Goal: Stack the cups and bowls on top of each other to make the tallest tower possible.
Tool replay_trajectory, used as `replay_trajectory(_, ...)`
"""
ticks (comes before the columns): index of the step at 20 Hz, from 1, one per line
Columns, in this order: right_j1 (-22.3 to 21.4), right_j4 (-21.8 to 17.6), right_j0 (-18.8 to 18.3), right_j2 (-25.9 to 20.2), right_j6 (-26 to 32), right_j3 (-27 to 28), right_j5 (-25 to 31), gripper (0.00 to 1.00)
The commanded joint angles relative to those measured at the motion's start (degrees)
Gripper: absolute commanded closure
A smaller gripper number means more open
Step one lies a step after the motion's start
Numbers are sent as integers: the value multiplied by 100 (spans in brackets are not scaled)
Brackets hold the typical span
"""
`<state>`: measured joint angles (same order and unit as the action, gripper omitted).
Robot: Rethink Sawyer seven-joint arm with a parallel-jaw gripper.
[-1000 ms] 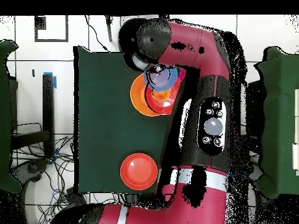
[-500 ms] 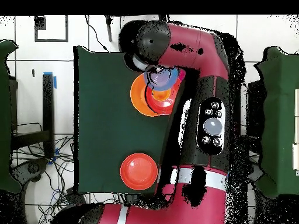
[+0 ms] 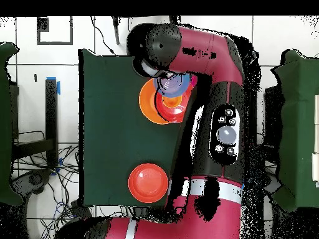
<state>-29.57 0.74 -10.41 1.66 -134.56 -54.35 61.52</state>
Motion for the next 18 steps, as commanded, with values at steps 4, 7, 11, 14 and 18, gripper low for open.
replay_trajectory(4,220,-497,-98,-546,1250,-812,-410,100)
replay_trajectory(7,202,-517,-112,-541,1279,-849,-437,100)
replay_trajectory(11,196,-541,-112,-531,1270,-877,-456,100)
replay_trajectory(14,191,-552,-113,-528,1268,-885,-442,100)
replay_trajectory(18,182,-583,-102,-510,1247,-921,-468,100)
